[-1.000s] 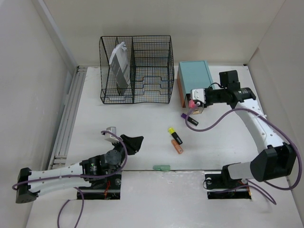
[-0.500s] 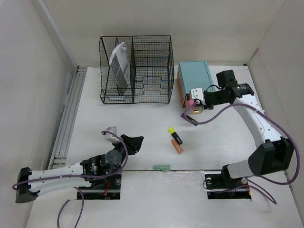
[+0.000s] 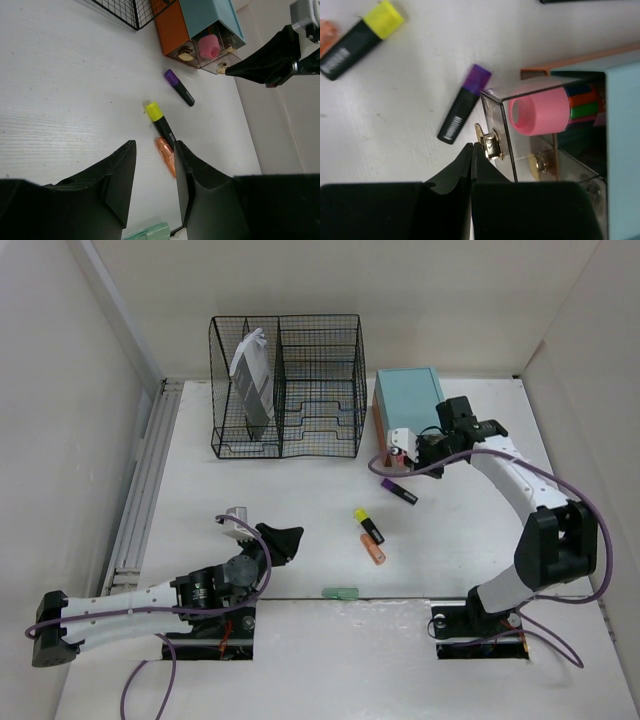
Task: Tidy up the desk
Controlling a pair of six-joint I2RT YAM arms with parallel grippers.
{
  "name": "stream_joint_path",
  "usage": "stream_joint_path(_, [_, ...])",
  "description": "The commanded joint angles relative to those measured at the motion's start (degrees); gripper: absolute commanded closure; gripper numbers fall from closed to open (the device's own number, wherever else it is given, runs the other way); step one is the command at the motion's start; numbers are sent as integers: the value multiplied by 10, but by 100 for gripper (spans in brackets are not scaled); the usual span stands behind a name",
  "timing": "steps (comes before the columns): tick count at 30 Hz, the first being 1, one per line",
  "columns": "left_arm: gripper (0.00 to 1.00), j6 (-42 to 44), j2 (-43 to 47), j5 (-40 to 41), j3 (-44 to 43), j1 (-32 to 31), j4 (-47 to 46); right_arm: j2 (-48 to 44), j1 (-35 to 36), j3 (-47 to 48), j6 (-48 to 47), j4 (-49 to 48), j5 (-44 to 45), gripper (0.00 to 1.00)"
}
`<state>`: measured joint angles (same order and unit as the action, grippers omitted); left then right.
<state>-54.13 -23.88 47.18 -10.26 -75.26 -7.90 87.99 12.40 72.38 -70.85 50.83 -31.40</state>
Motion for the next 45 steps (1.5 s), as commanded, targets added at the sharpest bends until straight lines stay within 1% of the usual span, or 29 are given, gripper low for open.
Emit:
stream_joint_path(1, [67, 7, 4, 7, -13, -1, -20, -4, 17, -14, 85, -124, 69, 100])
stream_joint_path(5, [67, 7, 4, 7, -13, -1, -15, 20, 46, -14, 127, -190, 136, 100])
stream_joint_path(6, [67, 7, 4, 7, -13, -1, -15, 20, 60, -20, 137, -222, 166, 100])
stream_joint_path(10, [67, 7, 9, 7, -13, -1, -9, 51, 89, -12, 175, -279, 223, 100])
stream_joint_path(13, [67, 2, 15, 7, -13, -1, -3, 65, 101, -6, 197, -310, 265, 100])
stream_joint_path(16, [67, 2, 15, 2, -13, -1, -3, 72, 101, 2, 215, -325, 289, 100])
stream_joint_path(18, [67, 2, 15, 2, -13, -1, -14, 63, 101, -3, 215, -325, 282, 100])
stream_joint_path(20, [67, 10, 15, -4, -7, -1, -33, 34, 101, -17, 215, -333, 276, 100])
stream_joint_path(23, [65, 35, -12, -11, -7, -1, -84, -4, 101, -29, 222, -339, 282, 100])
stream_joint_path(25, [64, 46, -41, -11, -7, -1, -119, -25, 95, -35, 228, -325, 275, 100])
stream_joint_path(26, [61, 52, -53, -18, -15, -1, -128, -46, 95, -40, 228, -318, 267, 100])
stream_joint_path(28, [58, 60, -76, -24, -20, -1, -149, -74, 88, -40, 228, -275, 197, 100])
stream_joint_path(29, [55, 65, -96, -41, -20, -1, -179, -104, 83, -40, 213, -256, 162, 95])
stream_joint_path(30, [53, 71, -107, -48, -20, -1, -193, -121, 83, -48, 208, -241, 102, 90])
stream_joint_path(31, [50, 71, -115, -53, -20, -1, -208, -138, 83, -54, 208, -233, 87, 81])
stream_joint_path(32, [47, 71, -133, -60, -15, -1, -242, -155, 83, -64, 232, -245, 80, 19])
stream_joint_path(33, [40, 71, -140, -73, -15, -1, -263, -179, 77, -91, 266, -266, 80, 0])
stream_joint_path(34, [36, 77, -148, -79, -7, -1, -283, -185, 77, -106, 306, -308, 112, 0])
stream_joint_path(36, [30, 85, -171, -94, 0, -1, -340, -186, 77, -115, 342, -297, 113, 0])
stream_joint_path(37, [26, 85, -179, -110, 0, 5, -354, -159, 70, -109, 342, -282, 71, 0])
stream_joint_path(38, [20, 85, -188, -115, 0, 5, -365, -142, 58, -101, 342, -237, 44, 16])
stream_joint_path(39, [19, 85, -203, -123, 0, 12, -372, -122, 53, -89, 347, -218, 22, 49])
stream_joint_path(40, [19, 85, -210, -141, -7, 23, -379, -85, 53, -73, 364, -210, 8, 100])
stream_joint_path(42, [20, 85, -224, -156, -12, 35, -379, -73, 37, -73, 423, -231, 3, 100])
stream_joint_path(43, [23, 85, -224, -156, -13, 35, -379, -73, 37, -95, 437, -251, 20, 100])
stream_joint_path(44, [47, 99, -224, -162, -19, 35, -379, -157, 44, -148, 463, -326, 87, 100])
stream_joint_path(45, [48, 99, -224, -162, -19, 35, -379, -158, 49, -148, 463, -381, 139, 100])
